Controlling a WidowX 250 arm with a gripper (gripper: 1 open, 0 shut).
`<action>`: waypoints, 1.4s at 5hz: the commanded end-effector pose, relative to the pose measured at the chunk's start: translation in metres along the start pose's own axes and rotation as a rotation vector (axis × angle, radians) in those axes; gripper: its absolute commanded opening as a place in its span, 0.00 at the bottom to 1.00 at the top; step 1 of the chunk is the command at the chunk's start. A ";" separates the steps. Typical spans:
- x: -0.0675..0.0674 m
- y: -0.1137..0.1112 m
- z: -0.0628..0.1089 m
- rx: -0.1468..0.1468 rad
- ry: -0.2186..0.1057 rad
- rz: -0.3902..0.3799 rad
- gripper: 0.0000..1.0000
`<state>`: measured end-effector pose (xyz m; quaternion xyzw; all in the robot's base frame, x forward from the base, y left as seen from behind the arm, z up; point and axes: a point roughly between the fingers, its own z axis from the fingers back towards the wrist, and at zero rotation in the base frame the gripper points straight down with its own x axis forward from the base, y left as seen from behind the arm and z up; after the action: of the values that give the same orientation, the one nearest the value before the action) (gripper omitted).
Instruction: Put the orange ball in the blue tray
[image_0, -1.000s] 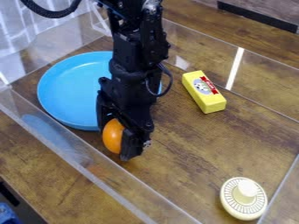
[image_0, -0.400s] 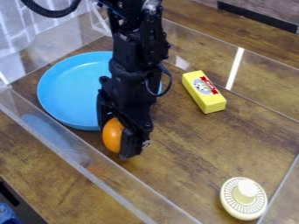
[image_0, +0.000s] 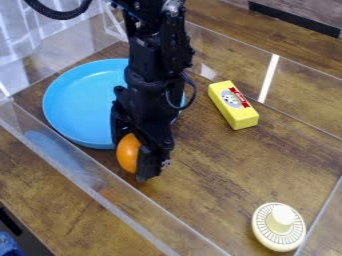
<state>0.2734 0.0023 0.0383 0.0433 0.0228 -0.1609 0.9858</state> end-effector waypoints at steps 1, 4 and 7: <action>0.008 0.016 0.028 0.037 -0.086 0.034 0.00; 0.005 0.036 0.071 0.094 -0.037 0.034 0.00; -0.015 0.084 0.095 0.144 0.042 0.085 0.00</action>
<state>0.2877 0.0735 0.1208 0.1081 0.0608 -0.1256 0.9843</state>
